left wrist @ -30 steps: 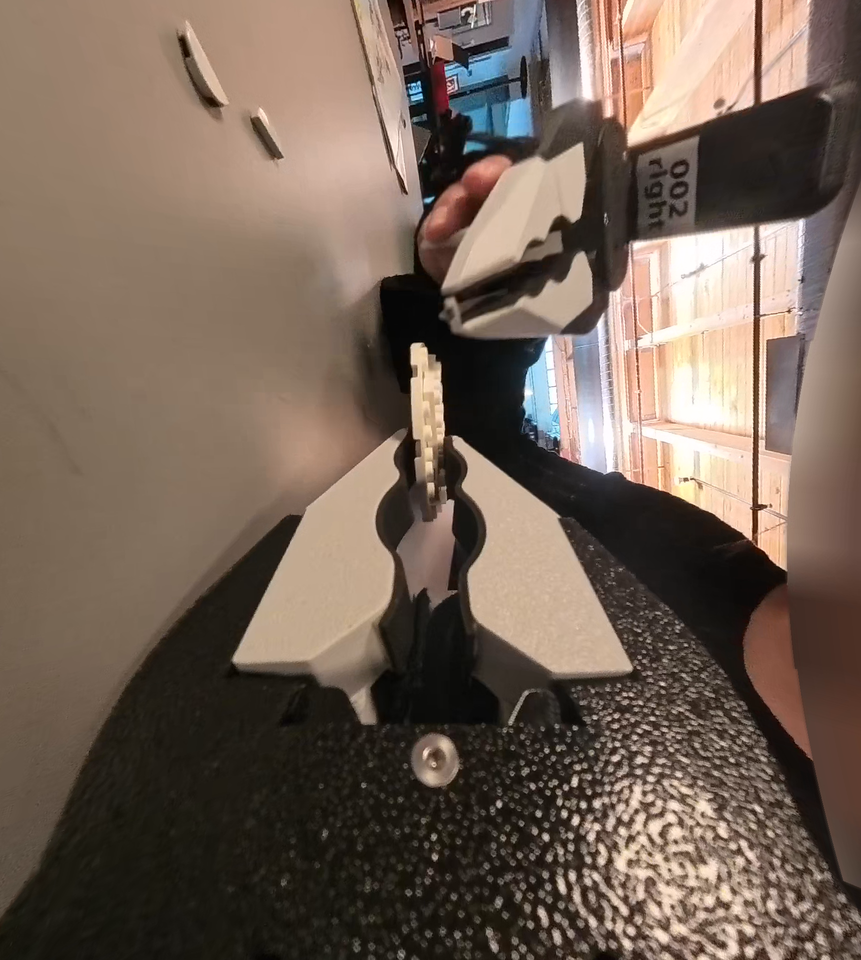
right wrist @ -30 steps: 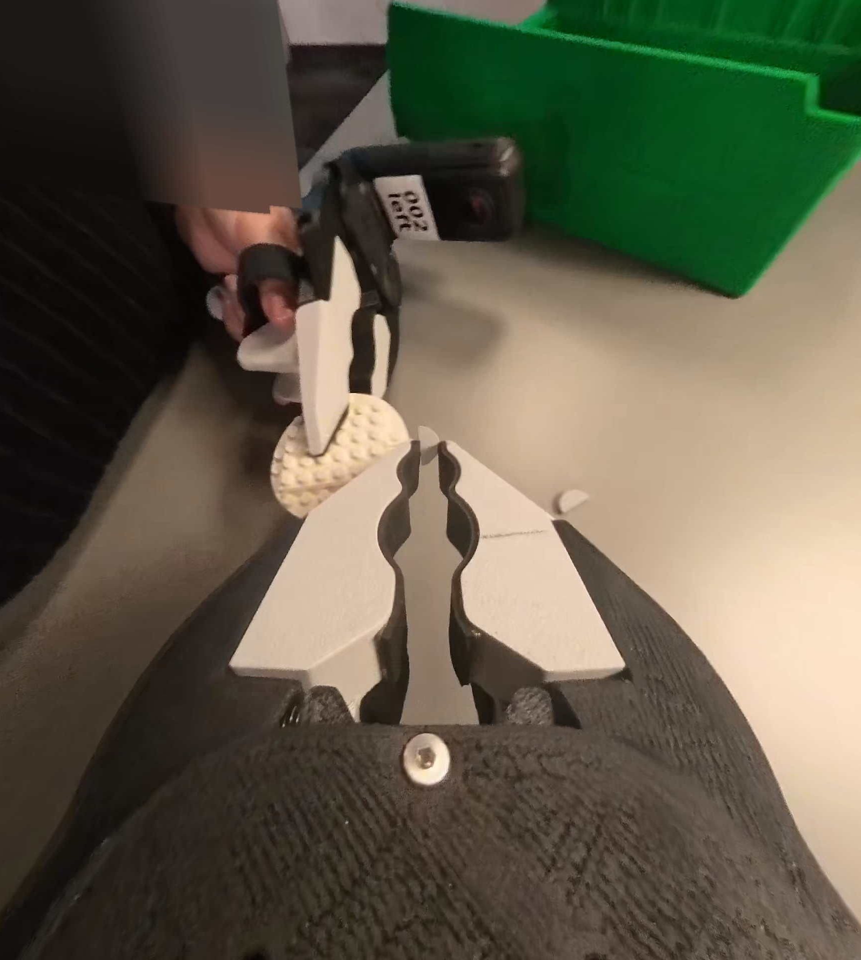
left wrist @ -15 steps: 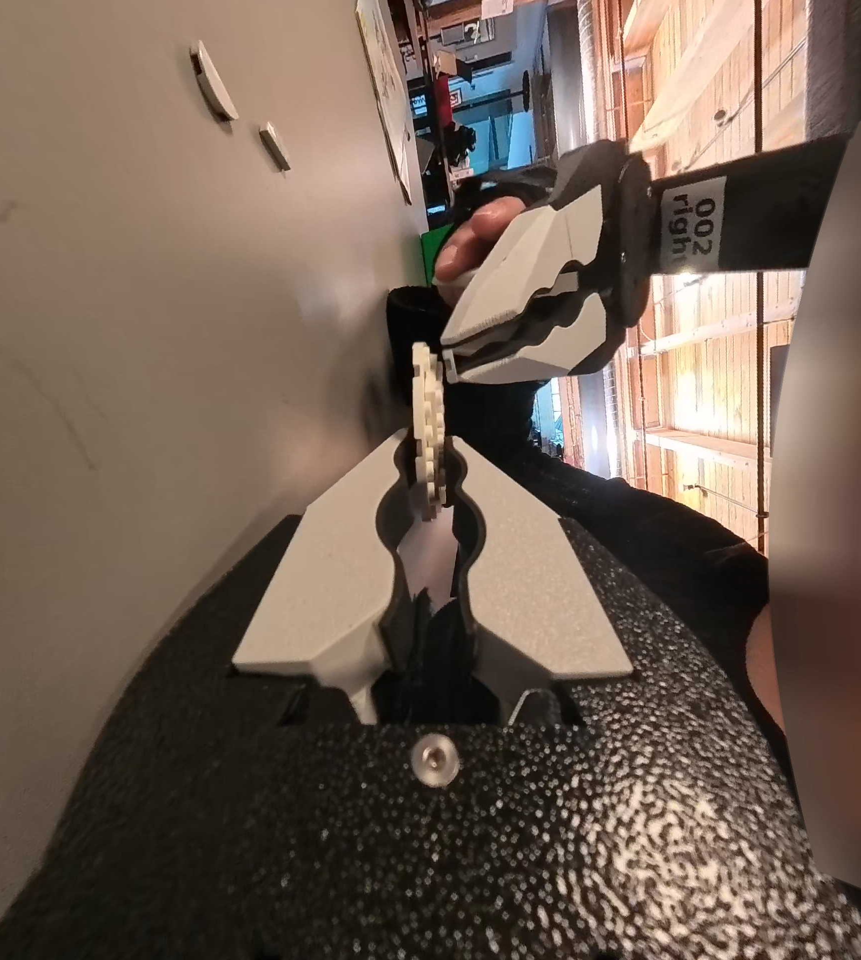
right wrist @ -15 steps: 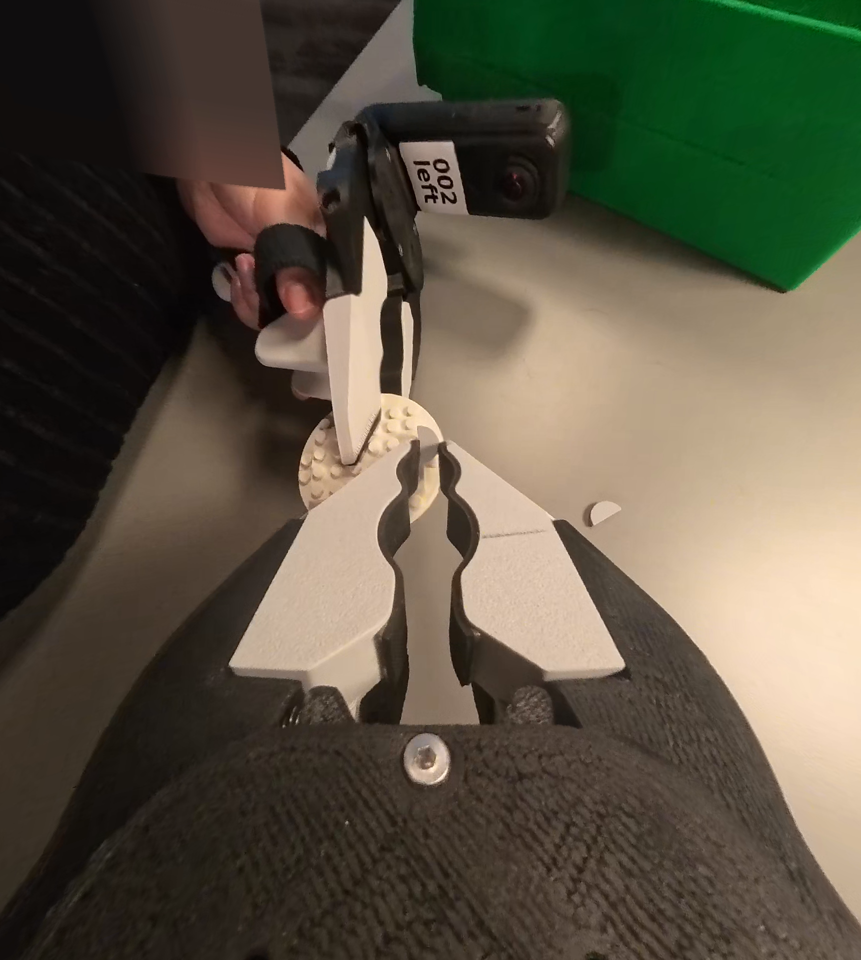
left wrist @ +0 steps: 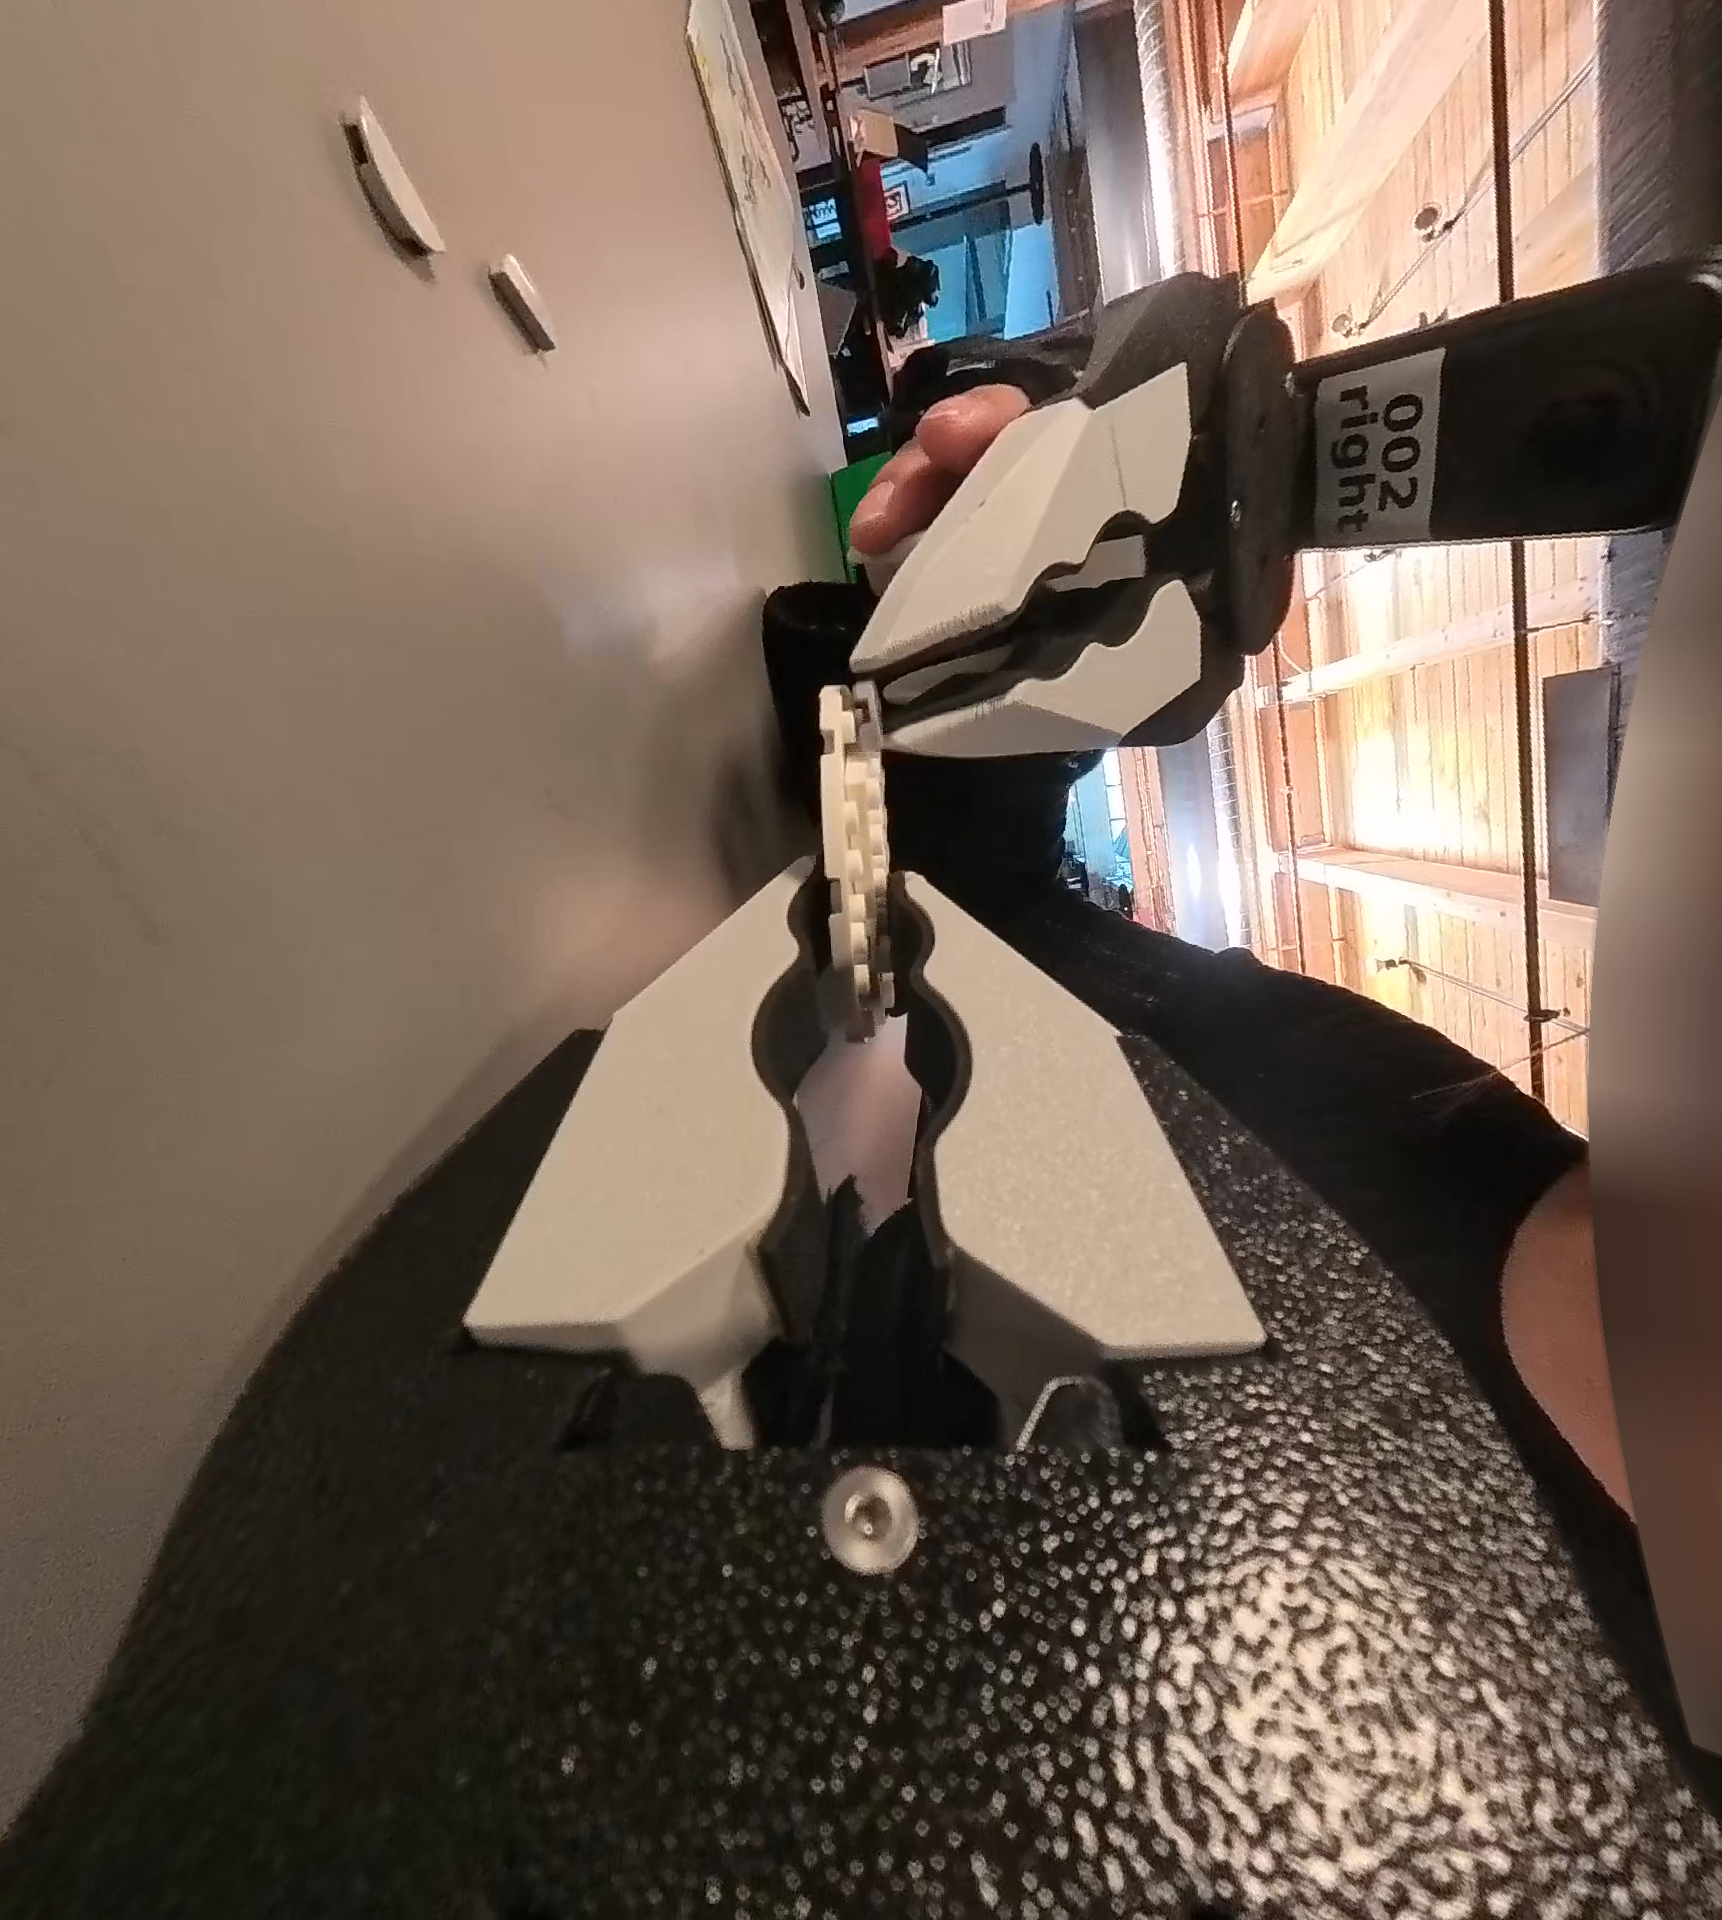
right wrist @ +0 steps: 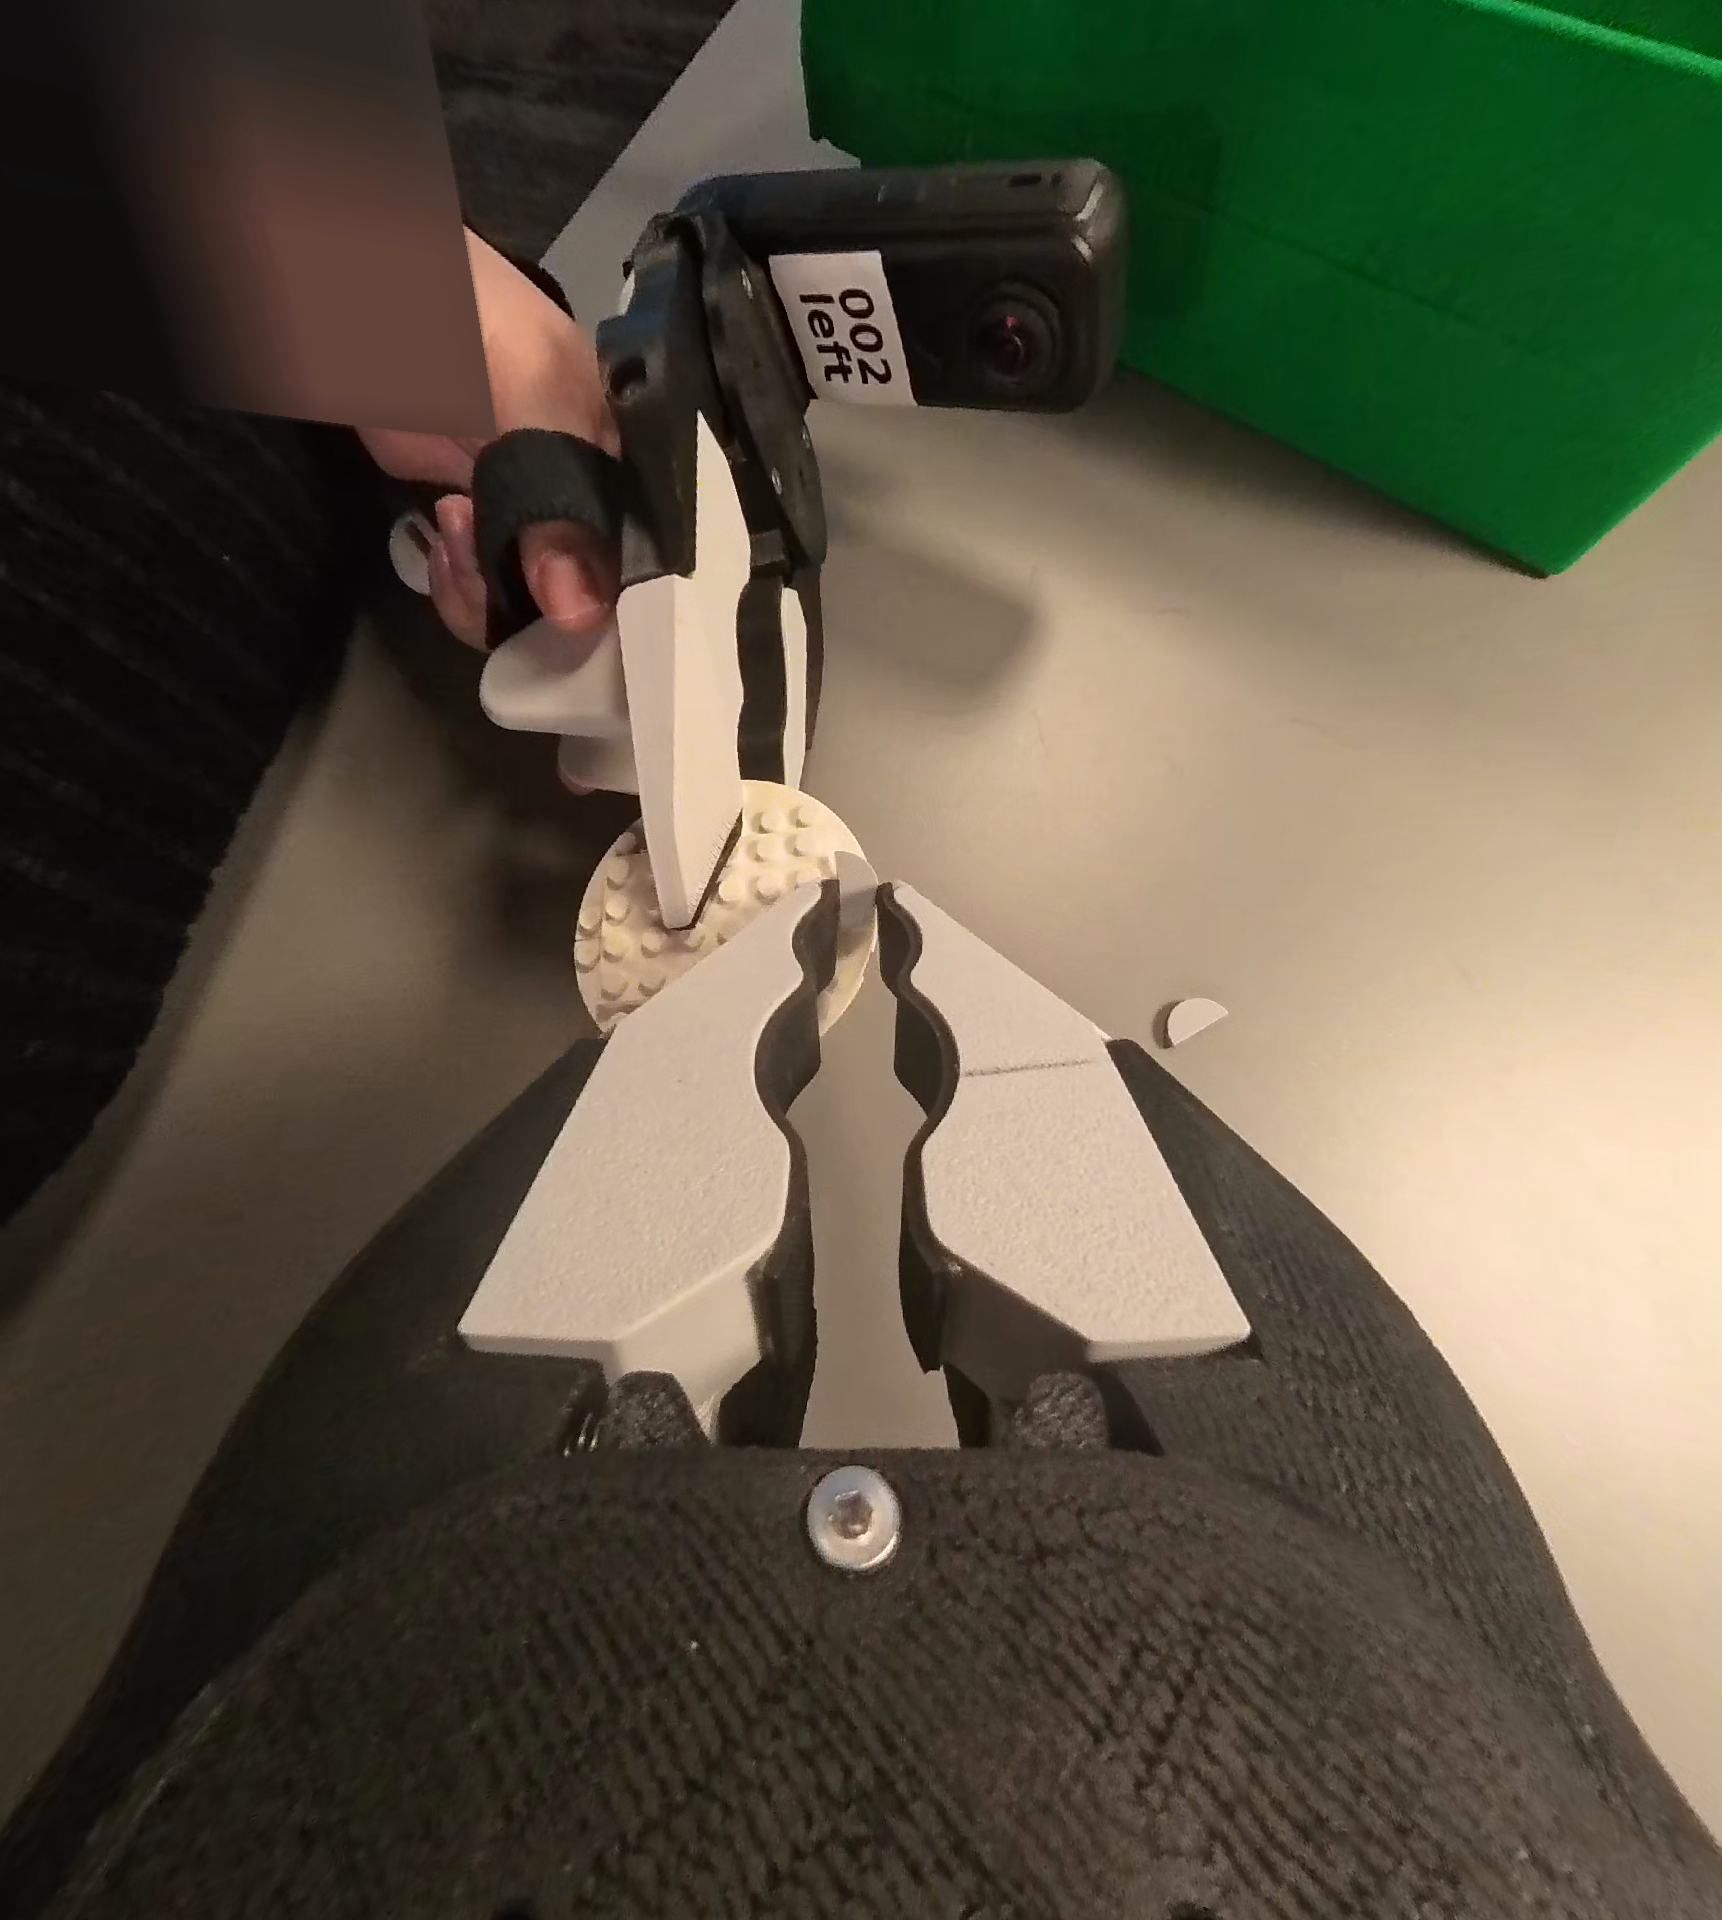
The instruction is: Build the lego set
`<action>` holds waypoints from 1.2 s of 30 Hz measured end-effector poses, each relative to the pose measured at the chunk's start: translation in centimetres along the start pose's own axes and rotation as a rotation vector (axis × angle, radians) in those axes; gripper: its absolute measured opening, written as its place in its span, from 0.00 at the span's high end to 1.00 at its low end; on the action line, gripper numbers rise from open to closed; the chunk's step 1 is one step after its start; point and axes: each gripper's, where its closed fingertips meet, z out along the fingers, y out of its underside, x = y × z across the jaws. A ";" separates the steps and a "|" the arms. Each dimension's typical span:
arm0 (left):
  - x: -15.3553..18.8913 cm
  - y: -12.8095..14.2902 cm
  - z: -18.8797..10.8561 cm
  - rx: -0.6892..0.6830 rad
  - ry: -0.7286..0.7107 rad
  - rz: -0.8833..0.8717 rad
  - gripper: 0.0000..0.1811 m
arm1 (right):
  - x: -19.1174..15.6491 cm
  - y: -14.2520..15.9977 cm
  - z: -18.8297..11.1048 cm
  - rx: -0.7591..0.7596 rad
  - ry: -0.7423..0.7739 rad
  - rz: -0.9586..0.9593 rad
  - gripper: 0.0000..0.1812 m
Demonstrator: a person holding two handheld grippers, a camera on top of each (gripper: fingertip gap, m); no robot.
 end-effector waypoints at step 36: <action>0.5 0.3 0.0 -0.004 0.007 0.075 0.97 | 0.0 -1.0 -1.1 0.198 -0.177 0.482 0.83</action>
